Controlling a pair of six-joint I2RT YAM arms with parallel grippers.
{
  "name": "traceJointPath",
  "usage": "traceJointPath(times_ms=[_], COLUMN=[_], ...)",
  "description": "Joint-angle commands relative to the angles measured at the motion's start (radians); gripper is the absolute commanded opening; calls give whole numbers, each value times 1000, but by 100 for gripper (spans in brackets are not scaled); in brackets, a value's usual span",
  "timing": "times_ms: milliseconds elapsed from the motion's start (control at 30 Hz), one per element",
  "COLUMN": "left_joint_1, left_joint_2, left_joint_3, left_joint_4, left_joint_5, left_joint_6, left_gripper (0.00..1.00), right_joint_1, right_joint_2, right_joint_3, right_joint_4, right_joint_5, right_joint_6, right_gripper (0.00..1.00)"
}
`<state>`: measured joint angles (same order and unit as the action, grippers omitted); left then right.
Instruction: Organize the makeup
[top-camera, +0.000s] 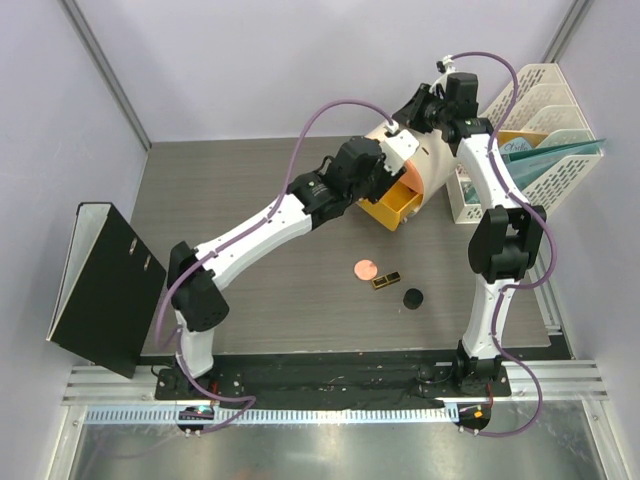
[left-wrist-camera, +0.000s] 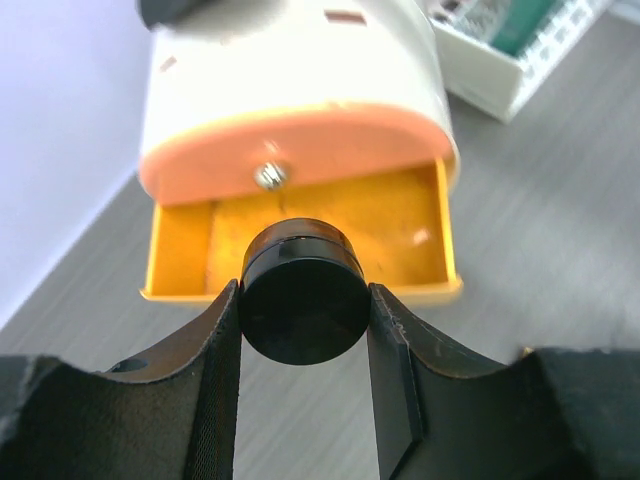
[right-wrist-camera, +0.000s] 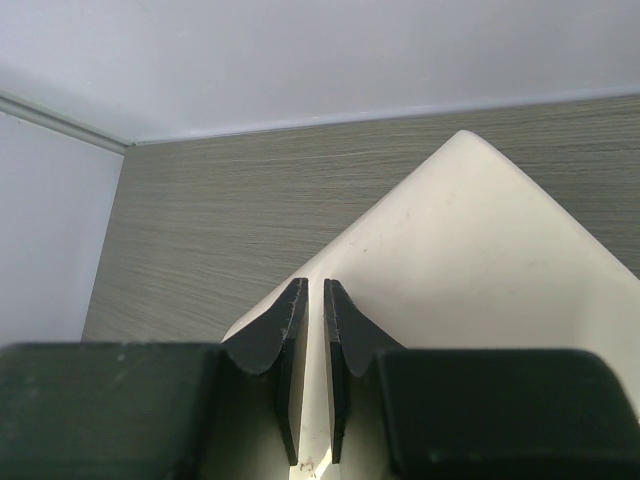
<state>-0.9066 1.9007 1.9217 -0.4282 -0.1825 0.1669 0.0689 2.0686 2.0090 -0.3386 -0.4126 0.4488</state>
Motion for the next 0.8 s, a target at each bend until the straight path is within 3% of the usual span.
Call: traceJointPath(times_ms=[0, 233, 467, 667, 700, 767], left_joint_1=[11, 37, 66, 67, 71, 71], left_joint_2=[63, 162, 193, 216, 219, 224], left_joint_3=[74, 169, 165, 151, 152, 152], left_joint_4=[140, 129, 106, 101, 101, 106], left_joint_5=[-116, -153, -169, -219, -218, -219], left_joint_6=[8, -26, -127, -132, -126, -118], left_gripper=[0, 0, 0, 30, 42, 55], right_joint_1=[-12, -12, -12, -14, -11, -12], right_joint_2=[42, 42, 44, 44, 44, 44], right_joint_3=[-53, -55, -58, -61, -62, -64], right_joint_4=[-231, -232, -234, -234, -232, -234], right_joint_5=[28, 26, 24, 23, 23, 23], right_joint_6=[-30, -30, -32, -30, -30, -32], right_gripper=[19, 19, 19, 19, 19, 19])
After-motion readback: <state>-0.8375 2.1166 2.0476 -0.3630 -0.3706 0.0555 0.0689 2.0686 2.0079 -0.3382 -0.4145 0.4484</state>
